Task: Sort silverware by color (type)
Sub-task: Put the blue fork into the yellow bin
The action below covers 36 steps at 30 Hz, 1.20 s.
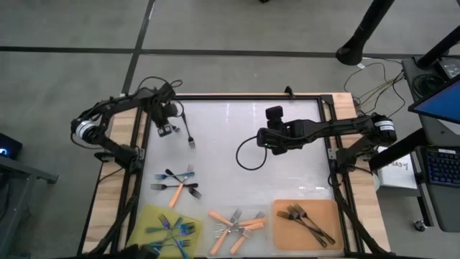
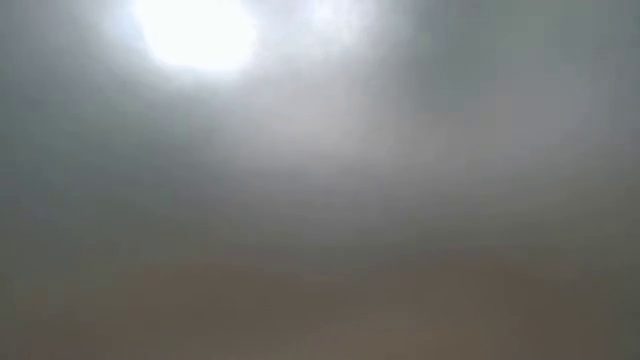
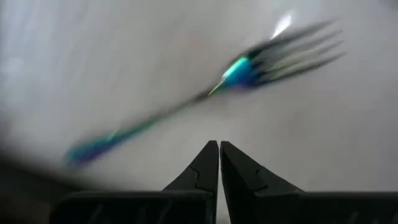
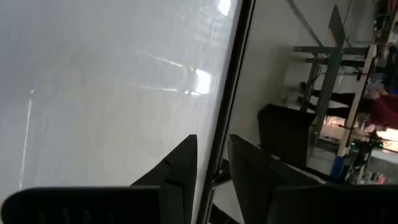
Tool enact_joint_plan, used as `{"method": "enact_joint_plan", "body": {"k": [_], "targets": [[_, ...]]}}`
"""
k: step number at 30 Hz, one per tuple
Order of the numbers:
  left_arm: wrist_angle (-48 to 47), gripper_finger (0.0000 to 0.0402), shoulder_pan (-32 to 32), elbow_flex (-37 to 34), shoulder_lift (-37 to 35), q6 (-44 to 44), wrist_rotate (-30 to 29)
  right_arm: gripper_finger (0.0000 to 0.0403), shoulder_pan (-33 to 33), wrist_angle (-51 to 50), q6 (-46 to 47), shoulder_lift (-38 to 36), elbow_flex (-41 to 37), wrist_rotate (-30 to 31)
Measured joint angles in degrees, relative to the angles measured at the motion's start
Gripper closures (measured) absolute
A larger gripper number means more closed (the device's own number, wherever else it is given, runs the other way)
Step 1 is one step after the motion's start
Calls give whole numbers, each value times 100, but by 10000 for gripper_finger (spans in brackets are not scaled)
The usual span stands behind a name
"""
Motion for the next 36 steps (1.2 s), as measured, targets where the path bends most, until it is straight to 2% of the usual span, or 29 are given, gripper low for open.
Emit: {"method": "enact_joint_plan", "body": {"k": [2, 4, 9, 14, 32, 36], "targets": [[46, 402, 0, -101, 9, -288, -820, 321, 0, 2, 92, 0, 0, -13], [200, 402, 8, -100, 78, -557, -1247, 321, 0, 10, 201, 0, 0, -48], [236, 402, 11, 74, 469, -676, -820, 321, 0, 34, 165, 0, 0, -50], [39, 402, 31, 226, 562, -708, -729, 321, 0, 36, 166, 0, 0, -57], [14, 402, 33, 196, 457, -530, -612, 321, 0, 37, 165, 0, 0, -63], [16, 402, 31, 196, 210, -548, -337, 321, 0, 37, 165, 0, 0, -63]]}}
